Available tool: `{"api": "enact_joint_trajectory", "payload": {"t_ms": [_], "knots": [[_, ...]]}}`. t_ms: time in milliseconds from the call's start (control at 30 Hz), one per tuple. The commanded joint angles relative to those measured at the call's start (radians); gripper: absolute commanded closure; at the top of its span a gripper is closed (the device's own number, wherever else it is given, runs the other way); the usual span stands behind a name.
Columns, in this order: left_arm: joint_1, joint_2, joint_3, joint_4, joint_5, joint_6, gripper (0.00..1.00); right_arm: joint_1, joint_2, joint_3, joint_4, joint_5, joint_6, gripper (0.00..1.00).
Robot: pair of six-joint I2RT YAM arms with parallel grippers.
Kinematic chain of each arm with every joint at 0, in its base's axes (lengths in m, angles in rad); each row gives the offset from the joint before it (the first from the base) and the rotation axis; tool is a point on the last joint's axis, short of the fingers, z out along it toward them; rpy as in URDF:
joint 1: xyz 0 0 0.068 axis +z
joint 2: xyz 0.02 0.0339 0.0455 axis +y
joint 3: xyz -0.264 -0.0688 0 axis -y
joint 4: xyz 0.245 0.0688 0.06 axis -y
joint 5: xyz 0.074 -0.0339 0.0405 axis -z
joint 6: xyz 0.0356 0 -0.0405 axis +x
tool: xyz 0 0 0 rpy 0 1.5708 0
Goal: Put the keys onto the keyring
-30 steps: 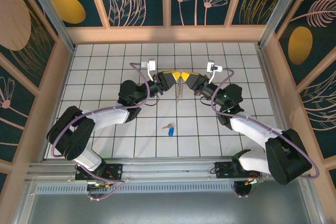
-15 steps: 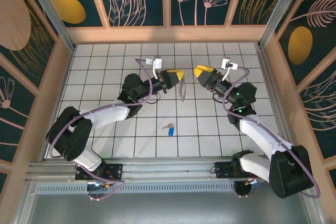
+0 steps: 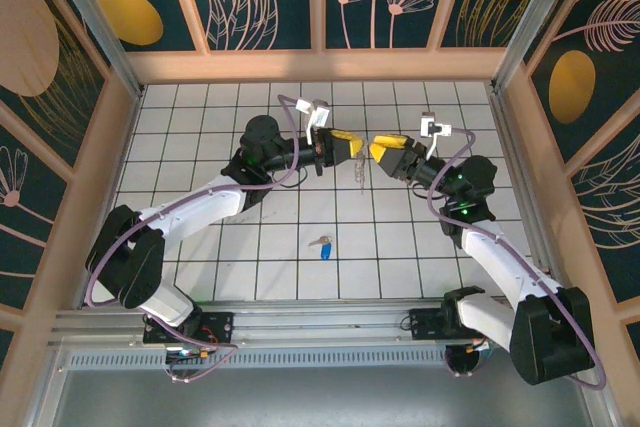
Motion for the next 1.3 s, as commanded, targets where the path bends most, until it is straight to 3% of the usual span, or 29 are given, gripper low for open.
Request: {"api": "enact_joint_trajectory", "payload": {"t_ms": [0, 600, 800, 933, 1033, 1100, 1200, 1267], "knots": [[-0.004, -0.004, 0.027, 0.022, 0.045, 0.008, 1.0, -0.002, 0.01, 0.03, 0.021, -0.037, -0.022, 0.53], [-0.003, 0.022, 0.028, 0.077, 0.079, -0.041, 1.0, 0.014, 0.078, 0.043, 0.1, -0.026, 0.01, 0.64], [-0.004, 0.025, 0.027, 0.086, 0.078, -0.046, 1.0, 0.035, 0.097, 0.056, 0.106, -0.041, 0.004, 0.77], [-0.004, 0.024, 0.024, 0.091, 0.072, -0.05, 1.0, 0.045, 0.1, 0.054, 0.105, -0.051, -0.005, 0.98], [-0.004, 0.017, 0.014, 0.095, 0.034, -0.061, 1.0, 0.044, 0.089, 0.046, 0.092, -0.035, -0.017, 1.0], [-0.004, -0.003, -0.01, 0.103, -0.032, -0.071, 0.82, 0.042, 0.078, 0.037, 0.079, -0.005, -0.022, 1.0], [-0.003, -0.075, -0.095, 0.128, -0.244, -0.102, 0.49, 0.037, 0.065, 0.019, 0.093, 0.049, -0.002, 1.0], [-0.004, -0.119, -0.185, 0.199, -0.35, -0.149, 0.43, 0.04, 0.062, 0.006, 0.129, 0.086, 0.033, 1.0]]}}
